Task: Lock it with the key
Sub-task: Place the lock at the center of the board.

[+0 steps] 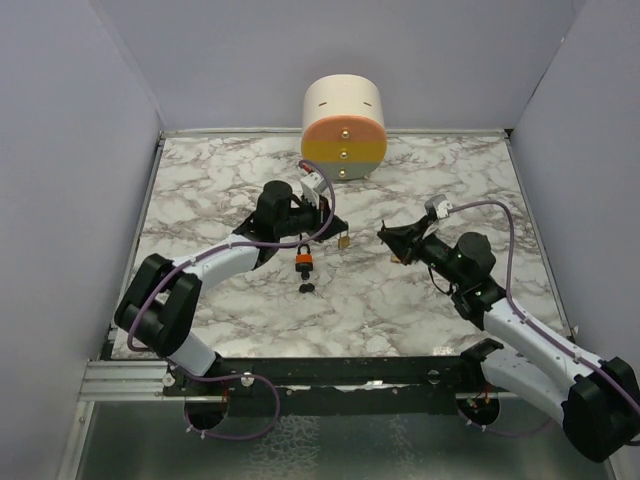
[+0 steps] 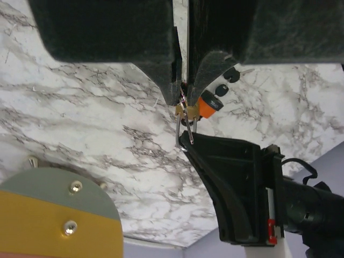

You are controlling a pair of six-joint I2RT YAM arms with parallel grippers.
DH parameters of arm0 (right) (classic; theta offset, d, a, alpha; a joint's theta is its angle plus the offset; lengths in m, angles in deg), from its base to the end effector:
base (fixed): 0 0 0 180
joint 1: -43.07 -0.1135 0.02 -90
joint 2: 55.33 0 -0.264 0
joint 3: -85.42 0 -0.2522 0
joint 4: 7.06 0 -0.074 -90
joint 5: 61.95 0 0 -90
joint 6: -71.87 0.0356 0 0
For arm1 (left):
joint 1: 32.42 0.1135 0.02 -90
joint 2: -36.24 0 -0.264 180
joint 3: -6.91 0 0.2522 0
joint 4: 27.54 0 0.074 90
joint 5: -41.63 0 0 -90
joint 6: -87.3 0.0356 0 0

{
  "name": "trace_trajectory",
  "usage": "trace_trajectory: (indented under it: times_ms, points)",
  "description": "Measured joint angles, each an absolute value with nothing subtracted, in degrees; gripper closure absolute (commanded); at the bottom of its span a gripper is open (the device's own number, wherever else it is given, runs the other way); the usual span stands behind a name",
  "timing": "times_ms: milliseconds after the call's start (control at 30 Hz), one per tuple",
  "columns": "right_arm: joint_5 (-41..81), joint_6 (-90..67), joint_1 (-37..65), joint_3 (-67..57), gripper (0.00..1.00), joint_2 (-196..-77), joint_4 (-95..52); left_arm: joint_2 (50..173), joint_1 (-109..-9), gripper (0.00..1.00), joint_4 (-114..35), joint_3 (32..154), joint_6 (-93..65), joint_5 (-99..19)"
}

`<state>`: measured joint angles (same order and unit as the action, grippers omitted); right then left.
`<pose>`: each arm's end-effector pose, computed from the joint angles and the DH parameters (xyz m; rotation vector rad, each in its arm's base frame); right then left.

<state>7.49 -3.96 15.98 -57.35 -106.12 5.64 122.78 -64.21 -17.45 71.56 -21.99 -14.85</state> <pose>0.1773 0.1048 0.2573 -0.4710 1.5811 0.8393 0.2783 -0.1956 0.2618 0.6475 1.7787 -1.1438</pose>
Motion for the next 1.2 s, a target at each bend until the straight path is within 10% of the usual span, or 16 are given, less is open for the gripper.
trace_trajectory:
  times_ms: [800, 1200]
  points:
    - [22.73, -3.17, 9.03, -50.75, 0.99, -129.86, 0.22, 142.32, -64.19, 1.00, -7.74, 69.49, -29.07, -13.32]
    - [22.99, -1.23, 9.03, -49.02, 0.99, -137.79, 0.26, 144.29, -63.99, 0.78, -7.41, 69.53, -29.03, -15.79]
